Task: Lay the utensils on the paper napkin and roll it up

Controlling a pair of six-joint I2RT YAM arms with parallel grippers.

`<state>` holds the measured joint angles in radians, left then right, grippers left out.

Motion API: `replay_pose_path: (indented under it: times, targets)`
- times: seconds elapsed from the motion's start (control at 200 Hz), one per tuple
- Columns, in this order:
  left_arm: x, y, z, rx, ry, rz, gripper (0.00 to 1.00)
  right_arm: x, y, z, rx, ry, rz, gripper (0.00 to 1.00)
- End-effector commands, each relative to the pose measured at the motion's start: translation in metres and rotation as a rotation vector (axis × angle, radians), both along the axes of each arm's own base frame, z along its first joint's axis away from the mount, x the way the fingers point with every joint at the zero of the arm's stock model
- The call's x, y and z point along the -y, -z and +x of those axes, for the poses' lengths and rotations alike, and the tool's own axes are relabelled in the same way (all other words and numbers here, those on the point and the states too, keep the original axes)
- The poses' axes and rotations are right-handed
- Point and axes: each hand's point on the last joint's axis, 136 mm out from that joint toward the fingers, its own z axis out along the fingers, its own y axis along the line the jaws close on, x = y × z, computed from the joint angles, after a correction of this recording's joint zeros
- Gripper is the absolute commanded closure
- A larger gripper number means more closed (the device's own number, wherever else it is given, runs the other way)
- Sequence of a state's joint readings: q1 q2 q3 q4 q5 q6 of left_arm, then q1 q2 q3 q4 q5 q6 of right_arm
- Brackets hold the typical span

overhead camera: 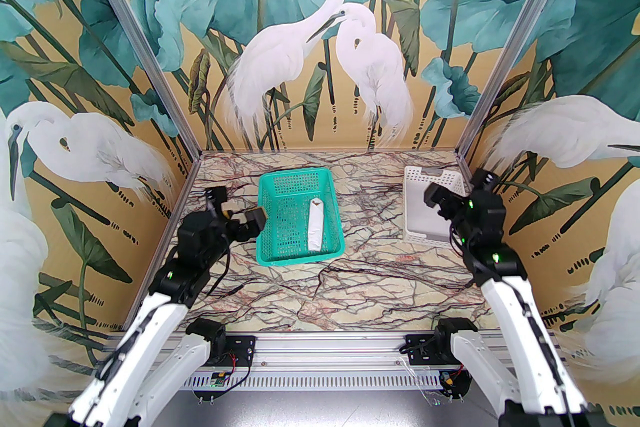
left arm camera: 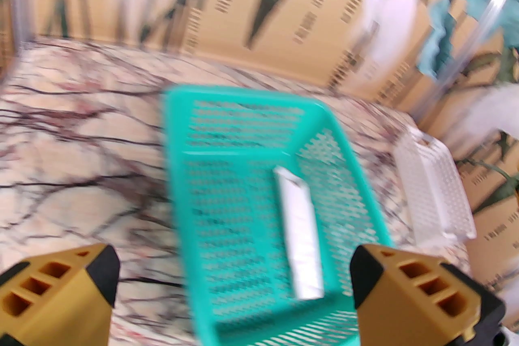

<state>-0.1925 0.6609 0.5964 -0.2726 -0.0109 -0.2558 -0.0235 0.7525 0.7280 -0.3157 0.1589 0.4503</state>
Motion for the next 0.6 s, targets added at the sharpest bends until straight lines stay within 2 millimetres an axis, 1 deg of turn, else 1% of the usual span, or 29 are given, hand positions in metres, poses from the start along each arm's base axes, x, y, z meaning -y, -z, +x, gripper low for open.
replay_pose_path:
  times: [0.0,0.095,0.235,0.415,0.595]
  targets:
    - [-0.027,0.006,0.001,0.039,-0.096,0.047,0.0,0.021,-0.001,-0.007,0.063,0.107,-0.028,0.01]
    - [-0.045,0.013,0.001,0.064,-0.153,0.066,0.01,0.033,0.013,-0.01,0.02,0.154,-0.059,0.01]
    - [-0.068,0.026,0.0,0.066,-0.241,0.079,0.0,0.042,0.034,-0.005,-0.052,0.172,-0.095,0.01]
    - [-0.081,0.036,-0.001,0.075,-0.302,0.096,0.0,0.054,0.062,0.004,-0.08,0.224,-0.097,0.01]
    - [-0.093,0.043,0.0,0.082,-0.356,0.156,0.01,0.058,0.09,0.024,-0.087,0.221,-0.14,0.01]
